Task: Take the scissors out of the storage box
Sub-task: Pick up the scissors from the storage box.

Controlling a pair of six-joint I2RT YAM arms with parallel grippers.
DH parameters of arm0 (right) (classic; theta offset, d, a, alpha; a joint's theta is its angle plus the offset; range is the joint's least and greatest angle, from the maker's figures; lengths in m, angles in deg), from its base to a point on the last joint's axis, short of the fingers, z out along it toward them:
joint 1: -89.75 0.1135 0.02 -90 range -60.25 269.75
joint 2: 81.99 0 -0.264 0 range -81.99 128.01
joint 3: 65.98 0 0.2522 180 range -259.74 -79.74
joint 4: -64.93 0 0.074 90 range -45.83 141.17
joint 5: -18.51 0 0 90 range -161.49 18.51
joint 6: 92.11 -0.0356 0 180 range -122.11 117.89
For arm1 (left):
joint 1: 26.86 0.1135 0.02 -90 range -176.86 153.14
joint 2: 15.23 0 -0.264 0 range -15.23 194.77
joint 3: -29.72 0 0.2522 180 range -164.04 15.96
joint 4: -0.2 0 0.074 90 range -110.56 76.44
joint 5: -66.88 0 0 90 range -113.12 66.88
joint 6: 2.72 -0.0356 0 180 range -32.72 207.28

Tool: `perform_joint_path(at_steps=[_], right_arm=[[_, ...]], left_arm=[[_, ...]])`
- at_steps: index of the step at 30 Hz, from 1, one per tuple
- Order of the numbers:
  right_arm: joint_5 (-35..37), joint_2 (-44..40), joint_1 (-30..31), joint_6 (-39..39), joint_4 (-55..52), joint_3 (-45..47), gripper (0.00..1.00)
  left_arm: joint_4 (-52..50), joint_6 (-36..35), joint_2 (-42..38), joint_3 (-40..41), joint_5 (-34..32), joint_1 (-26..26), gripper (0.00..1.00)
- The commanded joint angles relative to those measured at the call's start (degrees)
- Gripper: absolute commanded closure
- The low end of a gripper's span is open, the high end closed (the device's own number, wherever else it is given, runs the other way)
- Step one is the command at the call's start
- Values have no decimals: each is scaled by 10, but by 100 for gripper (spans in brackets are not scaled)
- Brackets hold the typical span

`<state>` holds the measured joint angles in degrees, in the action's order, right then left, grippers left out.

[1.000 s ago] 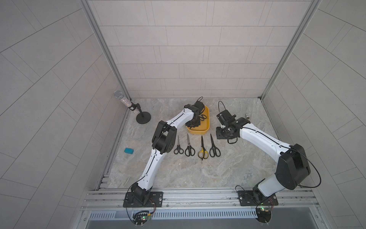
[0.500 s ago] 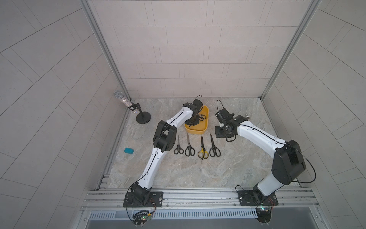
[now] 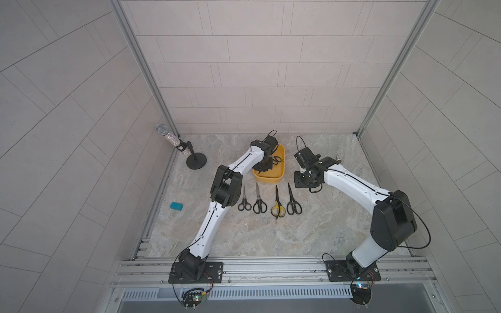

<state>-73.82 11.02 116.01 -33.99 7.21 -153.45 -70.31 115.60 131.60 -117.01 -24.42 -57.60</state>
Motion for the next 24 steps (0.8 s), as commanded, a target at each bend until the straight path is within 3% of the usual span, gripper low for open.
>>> perform_joint_path(at_steps=[1,5,24], right_arm=[[9,-7,-5,6,-14,-9,51],[10,-6,-10,9,-15,-14,51],[27,-18,-27,9,-11,-20,51]], left_arm=[[-33,0,43,12,25,0,91],[-33,-5,41,8,30,0,100],[-22,-30,-58,-14,26,-16,100]])
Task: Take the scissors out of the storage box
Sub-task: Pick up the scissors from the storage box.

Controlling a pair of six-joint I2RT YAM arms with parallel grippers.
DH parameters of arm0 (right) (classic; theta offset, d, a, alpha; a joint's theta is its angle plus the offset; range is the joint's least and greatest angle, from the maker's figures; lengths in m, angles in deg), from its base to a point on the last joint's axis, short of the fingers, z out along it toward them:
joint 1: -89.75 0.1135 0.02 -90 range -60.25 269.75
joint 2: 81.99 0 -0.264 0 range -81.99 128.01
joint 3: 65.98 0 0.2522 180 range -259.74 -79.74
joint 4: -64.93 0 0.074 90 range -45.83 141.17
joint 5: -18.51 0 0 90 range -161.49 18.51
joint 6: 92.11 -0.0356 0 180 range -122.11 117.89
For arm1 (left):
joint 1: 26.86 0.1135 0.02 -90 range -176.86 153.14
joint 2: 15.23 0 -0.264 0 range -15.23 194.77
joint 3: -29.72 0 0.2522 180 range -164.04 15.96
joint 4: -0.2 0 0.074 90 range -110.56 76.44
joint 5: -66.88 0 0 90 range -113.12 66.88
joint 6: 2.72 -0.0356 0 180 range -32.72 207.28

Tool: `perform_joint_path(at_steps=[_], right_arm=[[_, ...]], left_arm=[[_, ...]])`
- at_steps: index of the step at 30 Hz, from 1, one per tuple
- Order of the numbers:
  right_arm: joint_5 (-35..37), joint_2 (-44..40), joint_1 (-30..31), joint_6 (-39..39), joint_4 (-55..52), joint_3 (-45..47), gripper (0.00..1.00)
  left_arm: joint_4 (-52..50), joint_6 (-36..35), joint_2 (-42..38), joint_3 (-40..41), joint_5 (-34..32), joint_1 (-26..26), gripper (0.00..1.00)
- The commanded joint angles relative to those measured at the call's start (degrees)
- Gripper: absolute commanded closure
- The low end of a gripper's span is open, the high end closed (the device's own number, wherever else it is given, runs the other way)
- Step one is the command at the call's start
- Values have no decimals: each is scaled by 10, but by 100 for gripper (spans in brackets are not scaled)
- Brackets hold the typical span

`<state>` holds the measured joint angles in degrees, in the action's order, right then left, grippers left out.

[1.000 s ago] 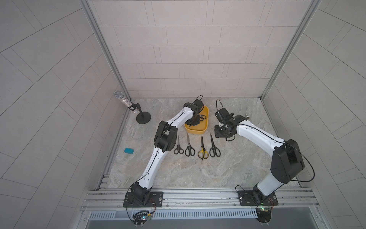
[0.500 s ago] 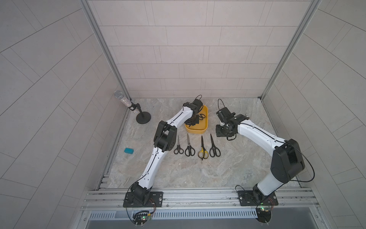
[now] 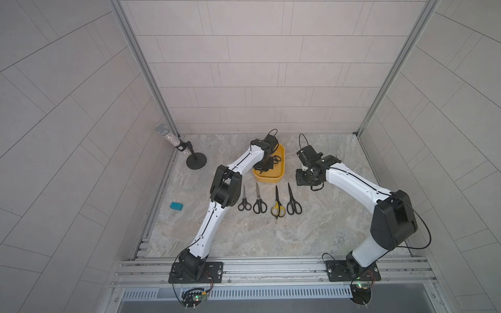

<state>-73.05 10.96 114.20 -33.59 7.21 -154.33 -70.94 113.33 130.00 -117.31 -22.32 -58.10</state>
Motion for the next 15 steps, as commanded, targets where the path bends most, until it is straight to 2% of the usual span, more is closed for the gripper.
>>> perform_joint_path(at_steps=[1,15], right_arm=[[19,-19,-13,5,-11,-12,51],[22,-67,-83,-12,-11,9,51]], left_arm=[[-16,-7,-45,-11,4,-13,100],[-20,29,-108,-9,13,-68,100]])
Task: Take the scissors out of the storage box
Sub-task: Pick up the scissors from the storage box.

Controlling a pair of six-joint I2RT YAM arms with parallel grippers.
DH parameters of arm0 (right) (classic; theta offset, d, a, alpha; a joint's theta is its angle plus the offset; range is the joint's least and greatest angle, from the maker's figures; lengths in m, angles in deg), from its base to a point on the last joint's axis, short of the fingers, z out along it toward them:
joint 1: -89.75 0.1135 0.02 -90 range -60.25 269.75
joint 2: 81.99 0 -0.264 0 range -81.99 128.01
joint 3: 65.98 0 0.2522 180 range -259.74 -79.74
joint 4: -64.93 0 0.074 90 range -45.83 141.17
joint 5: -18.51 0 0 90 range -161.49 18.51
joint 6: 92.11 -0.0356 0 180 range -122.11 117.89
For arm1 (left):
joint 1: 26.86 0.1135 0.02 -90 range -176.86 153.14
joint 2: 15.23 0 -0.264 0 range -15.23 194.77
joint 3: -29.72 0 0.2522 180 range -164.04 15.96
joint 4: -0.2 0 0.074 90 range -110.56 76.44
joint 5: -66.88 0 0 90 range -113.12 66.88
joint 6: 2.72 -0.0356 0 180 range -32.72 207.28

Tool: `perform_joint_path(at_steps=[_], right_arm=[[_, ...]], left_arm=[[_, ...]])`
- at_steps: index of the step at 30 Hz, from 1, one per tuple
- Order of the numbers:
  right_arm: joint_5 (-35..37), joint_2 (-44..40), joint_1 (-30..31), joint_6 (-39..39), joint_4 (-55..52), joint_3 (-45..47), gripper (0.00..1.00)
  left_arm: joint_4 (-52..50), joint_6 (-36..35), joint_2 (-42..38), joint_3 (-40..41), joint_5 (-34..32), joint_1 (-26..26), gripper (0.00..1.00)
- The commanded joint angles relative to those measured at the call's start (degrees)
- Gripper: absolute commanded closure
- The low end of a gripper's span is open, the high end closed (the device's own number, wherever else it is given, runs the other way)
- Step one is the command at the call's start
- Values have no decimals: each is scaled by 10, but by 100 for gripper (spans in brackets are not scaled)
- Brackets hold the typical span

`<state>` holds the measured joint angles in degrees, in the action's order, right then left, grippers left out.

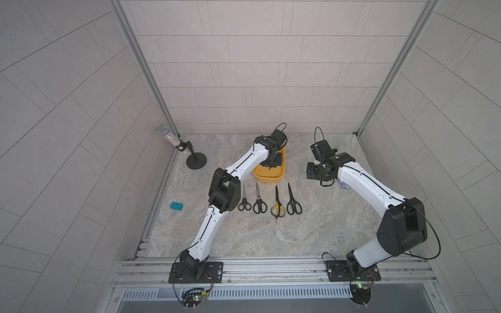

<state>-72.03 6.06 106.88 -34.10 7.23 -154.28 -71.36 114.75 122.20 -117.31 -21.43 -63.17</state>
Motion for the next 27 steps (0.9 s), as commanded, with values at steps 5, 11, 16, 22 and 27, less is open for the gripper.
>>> perform_joint_path(at_steps=[5,11,16,22,27], right_arm=[[7,-19,-12,-10,-14,12,51],[4,-27,-16,-16,-9,23,51],[-24,-30,-30,-6,1,26,51],[-284,-15,-32,-28,137,54,58],[-341,-8,-29,-130,260,73,62]], left_arm=[[-17,18,-47,5,10,-34,100],[-9,15,-77,47,17,-41,100],[-2,18,-101,80,20,-44,100],[27,31,-131,119,48,-45,100],[30,34,-142,120,59,-45,100]])
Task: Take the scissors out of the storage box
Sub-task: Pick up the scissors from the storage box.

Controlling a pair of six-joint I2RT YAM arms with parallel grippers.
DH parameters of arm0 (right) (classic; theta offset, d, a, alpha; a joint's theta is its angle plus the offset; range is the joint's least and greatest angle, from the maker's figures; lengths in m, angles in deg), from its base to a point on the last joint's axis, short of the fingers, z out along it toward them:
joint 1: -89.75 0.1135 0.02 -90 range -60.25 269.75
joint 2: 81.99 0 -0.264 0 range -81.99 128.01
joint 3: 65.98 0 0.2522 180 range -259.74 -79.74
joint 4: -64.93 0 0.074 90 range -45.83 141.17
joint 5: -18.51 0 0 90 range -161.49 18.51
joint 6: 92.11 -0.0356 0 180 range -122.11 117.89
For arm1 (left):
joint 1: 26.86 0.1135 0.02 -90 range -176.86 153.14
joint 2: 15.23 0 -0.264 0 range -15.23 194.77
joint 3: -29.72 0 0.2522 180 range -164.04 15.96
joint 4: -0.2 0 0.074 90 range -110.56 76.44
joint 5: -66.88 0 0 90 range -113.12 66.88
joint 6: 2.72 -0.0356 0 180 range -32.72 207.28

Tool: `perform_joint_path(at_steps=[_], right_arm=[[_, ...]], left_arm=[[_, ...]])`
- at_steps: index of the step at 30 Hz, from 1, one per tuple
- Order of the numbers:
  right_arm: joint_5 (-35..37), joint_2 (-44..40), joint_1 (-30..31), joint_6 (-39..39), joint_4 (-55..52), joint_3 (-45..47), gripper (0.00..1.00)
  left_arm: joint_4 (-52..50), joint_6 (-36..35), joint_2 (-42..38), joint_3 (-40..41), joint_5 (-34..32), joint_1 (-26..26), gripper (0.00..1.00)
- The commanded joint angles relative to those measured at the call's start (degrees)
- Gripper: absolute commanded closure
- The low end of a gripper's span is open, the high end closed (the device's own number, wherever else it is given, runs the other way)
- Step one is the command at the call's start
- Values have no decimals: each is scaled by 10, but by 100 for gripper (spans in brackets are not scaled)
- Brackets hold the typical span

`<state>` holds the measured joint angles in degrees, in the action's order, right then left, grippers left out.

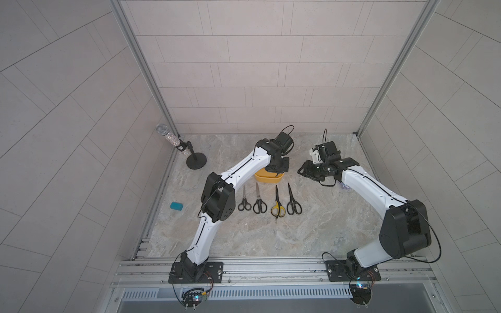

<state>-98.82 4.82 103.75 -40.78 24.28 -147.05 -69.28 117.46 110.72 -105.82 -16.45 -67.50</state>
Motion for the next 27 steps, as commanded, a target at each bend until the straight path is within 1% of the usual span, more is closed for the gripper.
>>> perform_joint_path(at_steps=[1,4,8,21,25,27], right_arm=[[-82,8,3,-74,103,0,63],[-104,14,8,-110,146,11,64],[-107,26,13,-130,175,27,65],[-112,56,13,-142,204,24,70],[-115,64,13,-146,211,23,73],[-115,66,13,-148,214,23,76]], left_arm=[[9,7,-30,5,10,-1,100],[11,7,-33,5,10,-2,100],[17,9,-34,5,20,0,100],[26,12,-45,5,36,2,100],[27,12,-47,7,42,3,100],[28,13,-47,7,46,3,100]])
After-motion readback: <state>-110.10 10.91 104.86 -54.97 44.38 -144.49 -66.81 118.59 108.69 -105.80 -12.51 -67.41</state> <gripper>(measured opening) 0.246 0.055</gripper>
